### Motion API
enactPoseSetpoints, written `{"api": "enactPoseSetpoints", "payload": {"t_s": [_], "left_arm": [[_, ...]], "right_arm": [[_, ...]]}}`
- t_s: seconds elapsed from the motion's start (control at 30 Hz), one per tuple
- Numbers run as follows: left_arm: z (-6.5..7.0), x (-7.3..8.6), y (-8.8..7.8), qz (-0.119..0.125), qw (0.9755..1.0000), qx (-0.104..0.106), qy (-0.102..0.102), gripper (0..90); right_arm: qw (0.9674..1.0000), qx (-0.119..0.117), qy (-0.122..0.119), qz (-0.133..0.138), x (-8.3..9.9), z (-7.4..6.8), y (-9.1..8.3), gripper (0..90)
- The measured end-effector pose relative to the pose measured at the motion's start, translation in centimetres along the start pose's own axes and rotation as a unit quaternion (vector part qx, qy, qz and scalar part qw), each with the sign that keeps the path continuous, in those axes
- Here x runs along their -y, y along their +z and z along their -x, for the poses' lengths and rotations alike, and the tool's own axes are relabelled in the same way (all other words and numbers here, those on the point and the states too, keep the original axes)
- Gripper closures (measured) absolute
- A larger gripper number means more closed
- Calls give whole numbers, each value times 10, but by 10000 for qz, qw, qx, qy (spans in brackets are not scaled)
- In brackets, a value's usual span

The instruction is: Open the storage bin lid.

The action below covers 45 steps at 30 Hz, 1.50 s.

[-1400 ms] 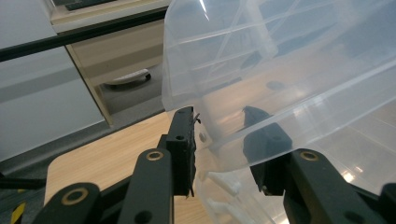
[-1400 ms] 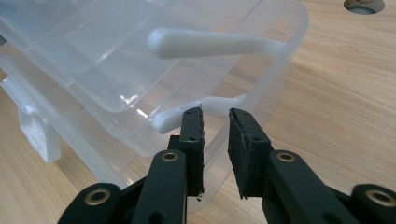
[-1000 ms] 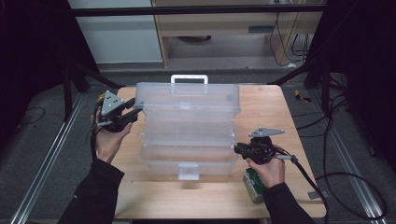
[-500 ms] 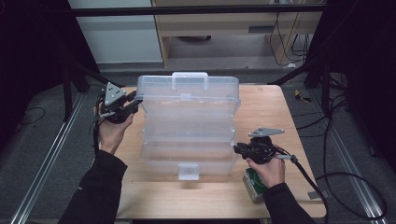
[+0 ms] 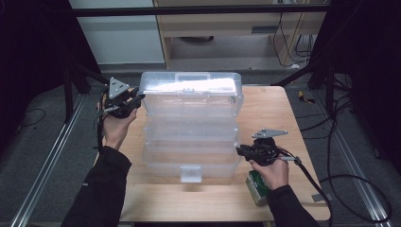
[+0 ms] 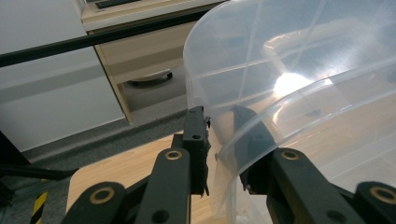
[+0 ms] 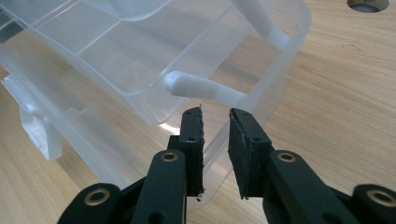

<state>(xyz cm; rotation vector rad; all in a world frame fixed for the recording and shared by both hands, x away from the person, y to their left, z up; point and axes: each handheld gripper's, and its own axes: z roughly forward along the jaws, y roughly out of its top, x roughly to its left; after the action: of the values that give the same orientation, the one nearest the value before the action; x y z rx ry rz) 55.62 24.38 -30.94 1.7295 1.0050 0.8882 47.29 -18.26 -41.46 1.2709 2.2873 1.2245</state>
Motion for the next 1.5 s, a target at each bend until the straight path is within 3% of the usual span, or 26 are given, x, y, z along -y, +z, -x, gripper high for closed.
{"api": "enactPoseSetpoints", "payload": {"t_s": [0.67,0.93,1.1,1.27,1.5], "left_arm": [[-5,-10,19,18,9997,-81,-216,768],[-5,-16,27,-13,9996,-266,-26,794],[-8,-17,31,-41,9996,-246,-93,801],[-7,-22,36,-157,9992,-354,22,813],[-10,-23,44,-181,9991,-377,-41,823]], "right_arm": [[10000,-16,-48,-24,-1,1,0,750],[10000,-35,-52,-36,-2,2,0,750],[10000,-20,-62,-51,-2,3,0,749],[10000,-17,-70,-66,-2,3,1,747],[9999,-21,-77,-67,-3,4,1,744]]}}
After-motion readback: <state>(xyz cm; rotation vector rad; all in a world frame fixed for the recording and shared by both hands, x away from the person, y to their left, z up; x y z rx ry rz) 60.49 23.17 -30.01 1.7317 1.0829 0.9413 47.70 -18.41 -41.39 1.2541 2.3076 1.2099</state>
